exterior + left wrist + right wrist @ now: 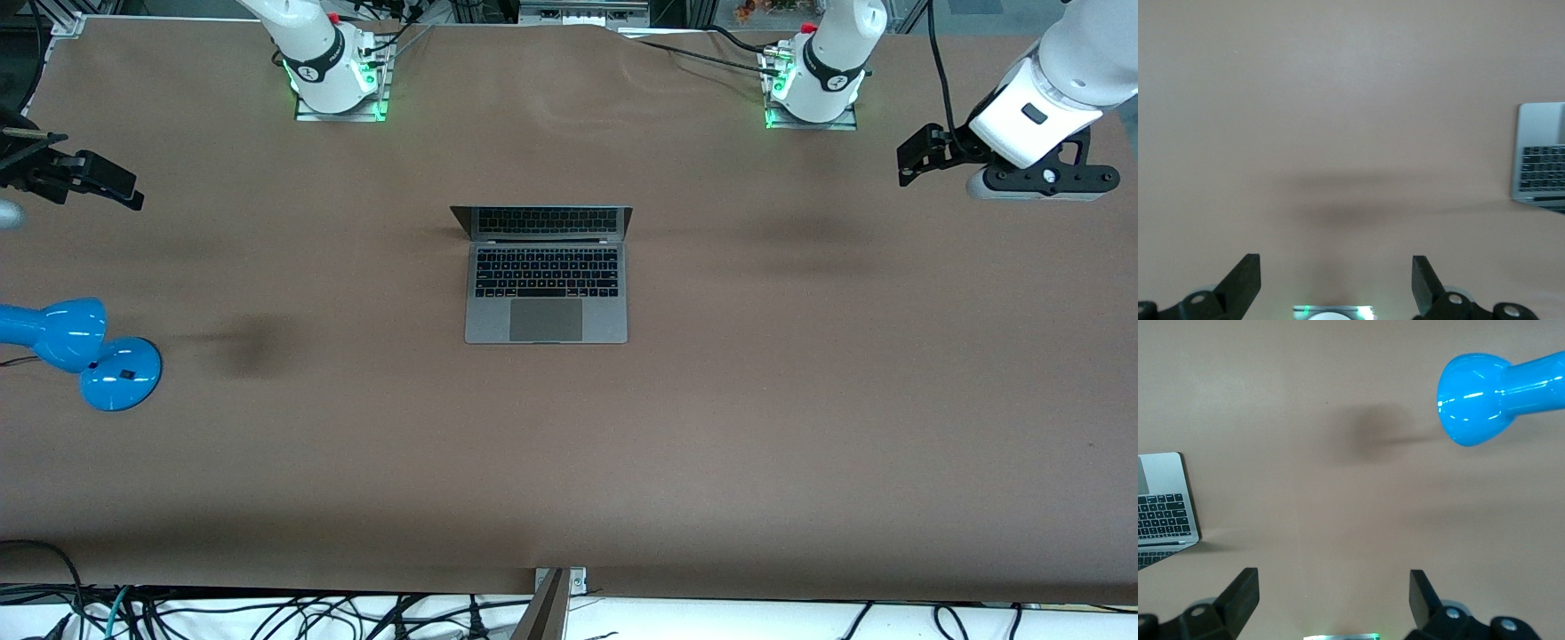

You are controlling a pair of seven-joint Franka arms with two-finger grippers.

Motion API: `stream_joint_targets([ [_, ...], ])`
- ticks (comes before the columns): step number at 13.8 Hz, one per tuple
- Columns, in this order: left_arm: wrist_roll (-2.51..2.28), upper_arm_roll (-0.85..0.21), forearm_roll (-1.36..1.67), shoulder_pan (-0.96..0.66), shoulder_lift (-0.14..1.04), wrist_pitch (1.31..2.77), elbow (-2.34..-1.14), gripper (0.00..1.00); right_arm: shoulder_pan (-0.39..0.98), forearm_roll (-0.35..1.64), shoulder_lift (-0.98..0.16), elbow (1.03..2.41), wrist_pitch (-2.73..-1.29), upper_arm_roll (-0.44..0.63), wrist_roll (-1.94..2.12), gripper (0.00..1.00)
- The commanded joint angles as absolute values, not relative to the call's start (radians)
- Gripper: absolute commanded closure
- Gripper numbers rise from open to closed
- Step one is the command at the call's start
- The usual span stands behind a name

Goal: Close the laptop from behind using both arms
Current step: 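Lift both grippers from rest and start moving toward the laptop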

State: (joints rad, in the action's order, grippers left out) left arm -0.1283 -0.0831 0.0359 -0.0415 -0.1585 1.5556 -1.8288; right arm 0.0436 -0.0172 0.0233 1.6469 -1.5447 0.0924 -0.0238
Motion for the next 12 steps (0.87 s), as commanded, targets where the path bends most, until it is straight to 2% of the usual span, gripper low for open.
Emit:
stream_joint_targets([
  [1,-0.181,-0.126,0.072,-0.057,-0.146,1.529,-1.795,0.00,0.048,-0.025,0.035,1.658,-1.554,0.089,-0.029,0.00],
  [3,-0.221,-0.175,0.074,-0.060,-0.141,1.551,-1.787,0.00,0.048,-0.025,0.035,1.658,-1.554,0.089,-0.029,0.00],
  [7,-0.398,-0.291,0.080,-0.070,-0.058,1.560,-1.712,0.00,0.048,-0.025,0.035,1.658,-1.554,0.089,-0.029,0.00],
  [12,-0.590,-0.331,0.124,-0.139,0.078,1.560,-1.600,0.00,0.048,-0.025,0.035,1.658,-1.552,0.089,-0.029,0.00],
])
